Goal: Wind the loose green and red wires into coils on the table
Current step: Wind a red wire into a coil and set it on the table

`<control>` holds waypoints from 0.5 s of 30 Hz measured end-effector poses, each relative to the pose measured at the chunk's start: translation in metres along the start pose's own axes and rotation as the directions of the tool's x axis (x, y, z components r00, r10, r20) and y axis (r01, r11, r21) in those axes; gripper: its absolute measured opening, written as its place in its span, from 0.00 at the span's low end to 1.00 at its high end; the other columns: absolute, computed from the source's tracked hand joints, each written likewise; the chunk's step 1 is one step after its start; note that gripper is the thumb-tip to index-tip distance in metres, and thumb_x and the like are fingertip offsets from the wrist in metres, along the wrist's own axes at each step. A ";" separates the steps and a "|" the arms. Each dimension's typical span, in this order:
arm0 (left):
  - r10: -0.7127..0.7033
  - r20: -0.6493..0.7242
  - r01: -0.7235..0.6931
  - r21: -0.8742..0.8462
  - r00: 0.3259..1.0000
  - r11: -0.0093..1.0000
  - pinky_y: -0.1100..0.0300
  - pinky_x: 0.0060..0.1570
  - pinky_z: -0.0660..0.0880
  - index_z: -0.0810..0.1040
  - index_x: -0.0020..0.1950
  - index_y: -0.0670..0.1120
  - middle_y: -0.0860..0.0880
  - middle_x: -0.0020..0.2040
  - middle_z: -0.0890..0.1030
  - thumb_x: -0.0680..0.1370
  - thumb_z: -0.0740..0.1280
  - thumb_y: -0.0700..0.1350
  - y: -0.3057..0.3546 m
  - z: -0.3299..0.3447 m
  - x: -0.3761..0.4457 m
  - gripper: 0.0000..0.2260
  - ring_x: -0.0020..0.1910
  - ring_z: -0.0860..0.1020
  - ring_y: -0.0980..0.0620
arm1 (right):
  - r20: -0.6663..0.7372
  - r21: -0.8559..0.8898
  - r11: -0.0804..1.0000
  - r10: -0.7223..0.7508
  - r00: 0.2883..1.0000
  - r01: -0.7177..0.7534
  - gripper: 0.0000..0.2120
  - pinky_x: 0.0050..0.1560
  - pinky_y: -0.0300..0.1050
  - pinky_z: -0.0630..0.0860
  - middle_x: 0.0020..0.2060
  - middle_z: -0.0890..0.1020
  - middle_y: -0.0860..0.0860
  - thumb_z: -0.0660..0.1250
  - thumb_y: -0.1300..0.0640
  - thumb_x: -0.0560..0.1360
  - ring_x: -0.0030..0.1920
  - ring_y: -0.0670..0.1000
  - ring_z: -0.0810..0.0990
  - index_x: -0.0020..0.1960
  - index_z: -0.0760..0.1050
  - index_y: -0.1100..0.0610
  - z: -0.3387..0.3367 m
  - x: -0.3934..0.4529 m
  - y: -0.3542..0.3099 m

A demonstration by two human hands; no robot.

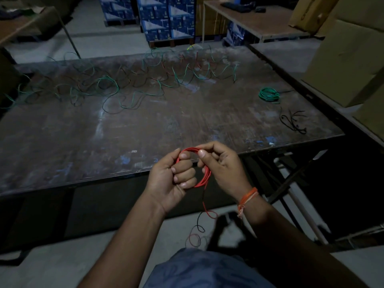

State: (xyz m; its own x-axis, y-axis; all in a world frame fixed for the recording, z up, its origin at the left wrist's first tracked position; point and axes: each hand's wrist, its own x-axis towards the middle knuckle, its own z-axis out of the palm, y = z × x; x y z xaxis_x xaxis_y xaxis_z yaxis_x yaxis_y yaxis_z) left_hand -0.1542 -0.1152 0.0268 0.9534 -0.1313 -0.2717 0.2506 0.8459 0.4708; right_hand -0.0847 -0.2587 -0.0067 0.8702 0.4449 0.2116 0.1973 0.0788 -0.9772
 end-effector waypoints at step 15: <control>0.242 -0.118 -0.239 0.036 0.963 0.970 0.65 0.23 0.52 0.67 0.39 0.49 0.54 0.22 0.60 0.84 0.51 0.48 0.055 -0.026 0.010 0.14 0.18 0.59 0.59 | 0.289 -0.376 0.911 0.286 0.914 -0.167 0.08 0.38 0.34 0.73 0.32 0.80 0.46 0.67 0.65 0.78 0.34 0.41 0.77 0.51 0.81 0.55 -0.025 -0.017 0.039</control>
State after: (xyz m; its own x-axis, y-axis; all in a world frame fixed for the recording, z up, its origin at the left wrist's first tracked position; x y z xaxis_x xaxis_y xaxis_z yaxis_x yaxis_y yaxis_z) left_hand -0.1349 -0.0566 0.0278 0.9591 0.1390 -0.2466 0.0212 0.8336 0.5520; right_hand -0.0806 -0.2857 -0.0478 0.7211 0.6866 -0.0921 0.2043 -0.3378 -0.9188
